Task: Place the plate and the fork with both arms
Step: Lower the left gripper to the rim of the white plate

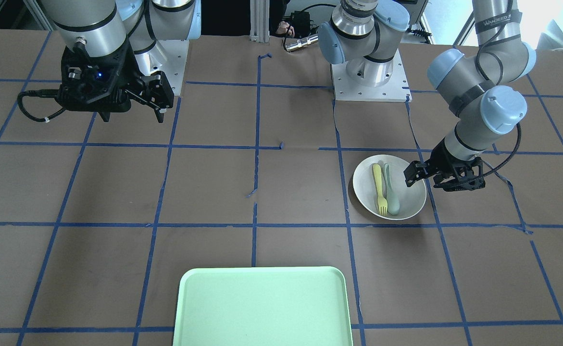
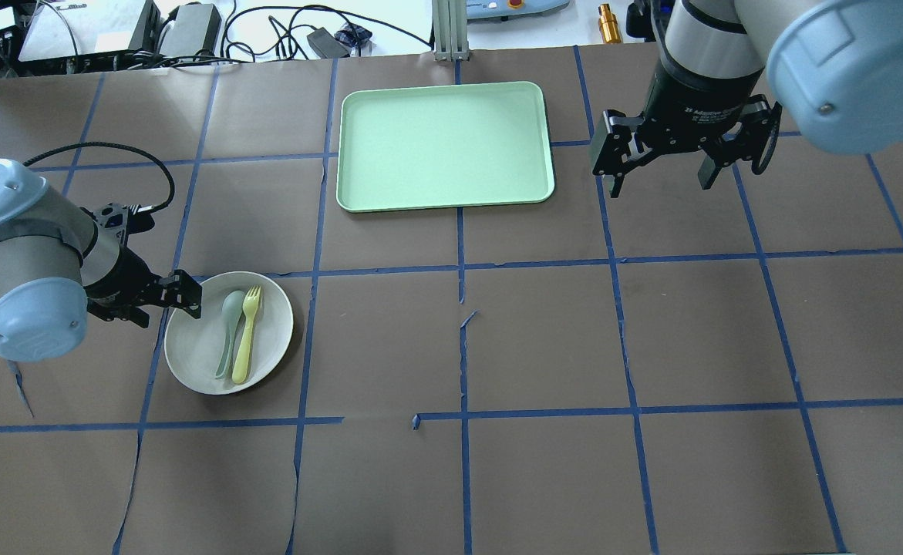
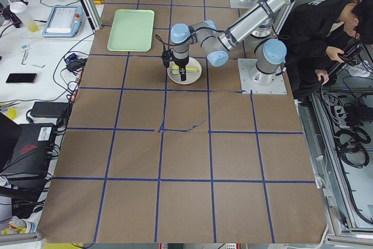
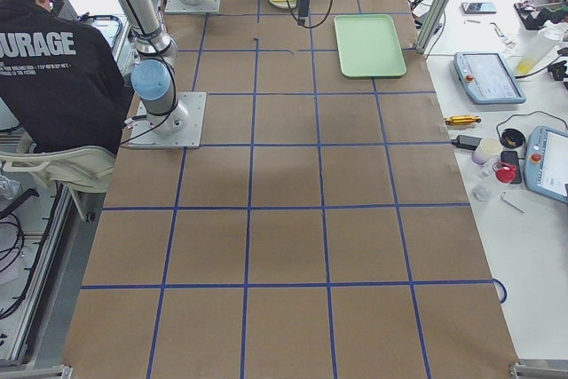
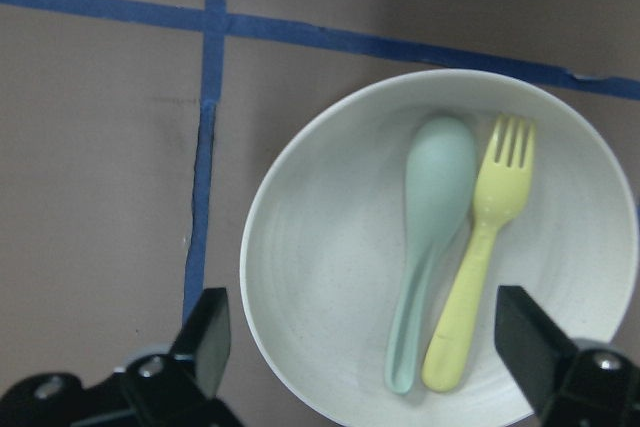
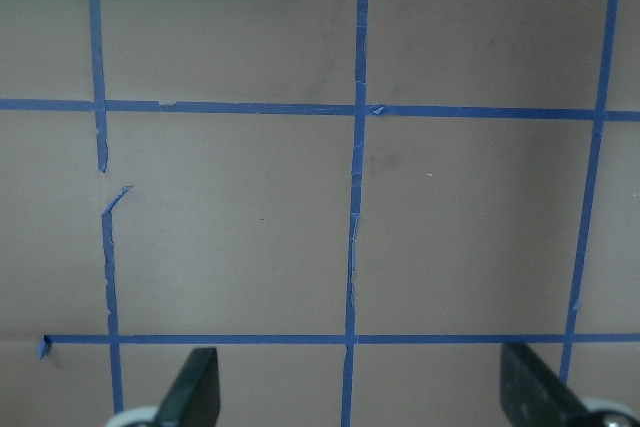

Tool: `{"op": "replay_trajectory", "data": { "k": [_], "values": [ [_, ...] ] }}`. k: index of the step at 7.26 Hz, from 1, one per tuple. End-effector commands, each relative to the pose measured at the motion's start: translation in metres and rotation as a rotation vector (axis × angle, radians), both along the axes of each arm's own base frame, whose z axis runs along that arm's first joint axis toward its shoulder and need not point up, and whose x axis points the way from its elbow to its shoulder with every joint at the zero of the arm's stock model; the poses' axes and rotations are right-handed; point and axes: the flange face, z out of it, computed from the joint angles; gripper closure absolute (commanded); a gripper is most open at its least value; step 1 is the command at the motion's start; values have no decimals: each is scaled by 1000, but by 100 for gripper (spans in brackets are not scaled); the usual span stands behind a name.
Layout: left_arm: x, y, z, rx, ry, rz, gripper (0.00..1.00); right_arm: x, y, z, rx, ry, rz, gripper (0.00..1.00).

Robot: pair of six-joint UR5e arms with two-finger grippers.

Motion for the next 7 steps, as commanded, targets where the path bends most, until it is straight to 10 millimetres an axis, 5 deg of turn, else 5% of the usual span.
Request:
{"op": "replay_trajectory", "data": {
  "k": [1,2,3,4,7],
  "values": [
    [6,9,-29,41,-51,-13,36,0,0,0,0,0,0,0],
    [7,7,-34,49,-47,-15,41,-1,0,0,1,0,-1,0],
    [7,7,-36,53,-49,-17,63,0,0,0,1,0,0,0],
    [8,5,-33,48,-52,-20,97,0,0,0,1,0,0,0],
    [9,-1,-26,30,-45,-13,100,0,0,0,1,0,0,0]
  ]
}}
